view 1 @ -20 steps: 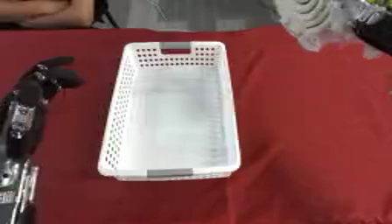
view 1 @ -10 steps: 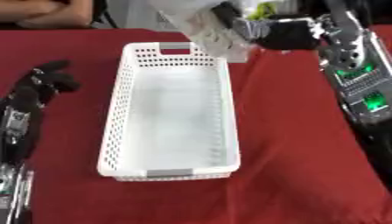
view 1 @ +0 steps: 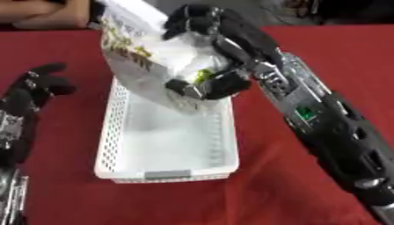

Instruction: Pick up objects on the table and place them in the box.

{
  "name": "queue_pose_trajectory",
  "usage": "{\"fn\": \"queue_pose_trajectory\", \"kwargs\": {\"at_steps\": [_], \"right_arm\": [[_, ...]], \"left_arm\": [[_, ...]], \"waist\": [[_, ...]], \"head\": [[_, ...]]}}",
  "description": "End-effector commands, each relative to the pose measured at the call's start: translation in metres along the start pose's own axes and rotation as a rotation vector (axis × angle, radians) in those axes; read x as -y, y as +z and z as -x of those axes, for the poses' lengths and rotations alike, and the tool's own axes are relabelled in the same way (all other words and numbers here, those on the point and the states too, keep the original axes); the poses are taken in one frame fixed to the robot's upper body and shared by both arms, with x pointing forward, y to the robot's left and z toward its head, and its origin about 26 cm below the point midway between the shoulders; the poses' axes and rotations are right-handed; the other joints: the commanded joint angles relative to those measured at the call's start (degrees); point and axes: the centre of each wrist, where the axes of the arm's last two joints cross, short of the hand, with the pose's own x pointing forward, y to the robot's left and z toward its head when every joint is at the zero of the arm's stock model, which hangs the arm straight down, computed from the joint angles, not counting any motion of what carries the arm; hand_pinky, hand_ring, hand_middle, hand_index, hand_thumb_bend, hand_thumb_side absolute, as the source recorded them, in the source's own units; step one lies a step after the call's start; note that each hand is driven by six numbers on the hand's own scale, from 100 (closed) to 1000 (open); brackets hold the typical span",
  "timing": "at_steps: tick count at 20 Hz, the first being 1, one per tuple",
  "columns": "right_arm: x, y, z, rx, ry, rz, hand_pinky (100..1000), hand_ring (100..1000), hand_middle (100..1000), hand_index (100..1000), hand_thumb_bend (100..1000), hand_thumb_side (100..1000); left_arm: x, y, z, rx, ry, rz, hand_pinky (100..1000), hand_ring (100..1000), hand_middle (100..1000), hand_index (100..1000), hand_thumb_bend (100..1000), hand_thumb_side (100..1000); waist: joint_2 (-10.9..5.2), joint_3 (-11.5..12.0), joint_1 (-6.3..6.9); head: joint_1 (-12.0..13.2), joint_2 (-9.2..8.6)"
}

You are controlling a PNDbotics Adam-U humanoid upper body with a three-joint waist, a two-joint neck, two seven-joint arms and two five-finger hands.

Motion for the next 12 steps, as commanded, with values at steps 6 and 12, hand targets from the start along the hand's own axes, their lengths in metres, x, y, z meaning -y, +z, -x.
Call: {"fn": "queue_pose_trajectory", "kwargs": {"at_steps": [6,12], "right_arm": [[-0.003,0.007,-0.003,0.124,0.088,-0.328,1000,969,1000,1000,484,850],[0.012,0.025,-0.011,0.107,0.103,-0.266,1000,1000,1000,1000,667,908]], "left_arm": [[-0.002,-0.004,-0.004,0.023,-0.005,0.004,720,631,834,739,812,1000],[-0.003,-0.004,-0.004,0.022,-0.008,0.001,720,631,834,739,812,1000]], "waist": [[-0.80,-0.2,0.08],[-0.98,-0.5,0.15]], "head": [[-0.1,-0.56],[0.2,-0.63]]}}
